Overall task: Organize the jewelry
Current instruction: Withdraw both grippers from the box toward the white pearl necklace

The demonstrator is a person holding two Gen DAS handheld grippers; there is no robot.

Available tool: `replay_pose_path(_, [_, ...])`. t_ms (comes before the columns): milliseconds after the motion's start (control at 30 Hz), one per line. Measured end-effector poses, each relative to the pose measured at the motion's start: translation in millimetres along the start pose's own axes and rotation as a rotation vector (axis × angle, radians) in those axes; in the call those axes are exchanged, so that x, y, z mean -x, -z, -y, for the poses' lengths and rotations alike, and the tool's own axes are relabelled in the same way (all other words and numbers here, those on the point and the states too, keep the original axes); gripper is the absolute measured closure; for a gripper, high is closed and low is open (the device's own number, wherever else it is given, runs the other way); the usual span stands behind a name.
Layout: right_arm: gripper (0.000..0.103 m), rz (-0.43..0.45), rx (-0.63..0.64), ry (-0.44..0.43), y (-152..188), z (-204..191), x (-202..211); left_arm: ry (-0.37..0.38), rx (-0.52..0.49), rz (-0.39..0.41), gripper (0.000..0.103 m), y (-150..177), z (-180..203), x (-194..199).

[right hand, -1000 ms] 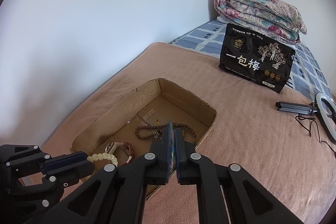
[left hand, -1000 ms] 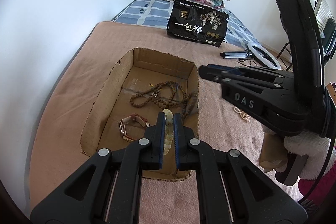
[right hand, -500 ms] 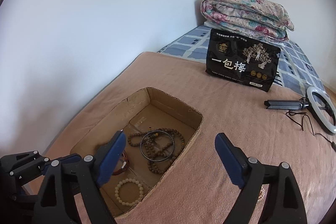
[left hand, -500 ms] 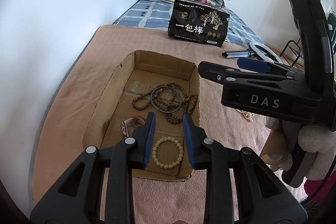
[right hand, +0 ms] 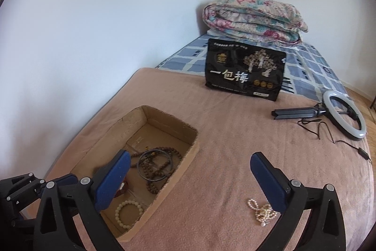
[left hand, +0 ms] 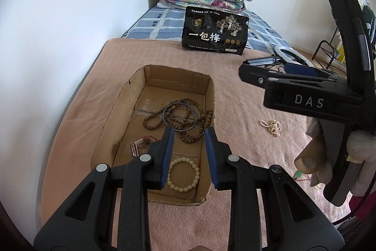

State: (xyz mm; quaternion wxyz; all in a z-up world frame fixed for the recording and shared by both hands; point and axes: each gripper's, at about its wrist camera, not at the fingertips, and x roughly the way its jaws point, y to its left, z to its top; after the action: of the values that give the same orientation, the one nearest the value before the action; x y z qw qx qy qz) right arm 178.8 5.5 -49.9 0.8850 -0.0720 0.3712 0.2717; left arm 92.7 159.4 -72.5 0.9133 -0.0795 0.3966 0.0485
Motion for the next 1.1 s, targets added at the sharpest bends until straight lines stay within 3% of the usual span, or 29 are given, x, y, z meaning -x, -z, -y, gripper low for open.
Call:
replay_pose_path(233, [0.0,0.015,-0.022,0.063,5.3,26.9,14.8,0.013,-0.03,0.013,0.076,-0.5,13.4,4.2])
replay_pose_path(267, [0.0,0.018,-0.023,0.069,6.0,30.4,17.3,0.012,-0.037,0.015,0.071,-0.5,16.3,4.5])
replay_pose_path(300, [0.0,0.023,-0.024,0.079,6.8,34.6,20.5,0.013,-0.043,0.019,0.06,-0.1,19.3,5.1])
replay_pose_path(367, [0.0,0.03,-0.025,0.095,8.8,42.4,26.0,0.017,-0.052,0.032,0.053,0.7,24.9,6.9])
replay_pose_path(1100, [0.0,0.034,-0.047,0.2,46.6,120.5,90.2,0.065,-0.153,0.021,0.053,3.0,87.0,2.1])
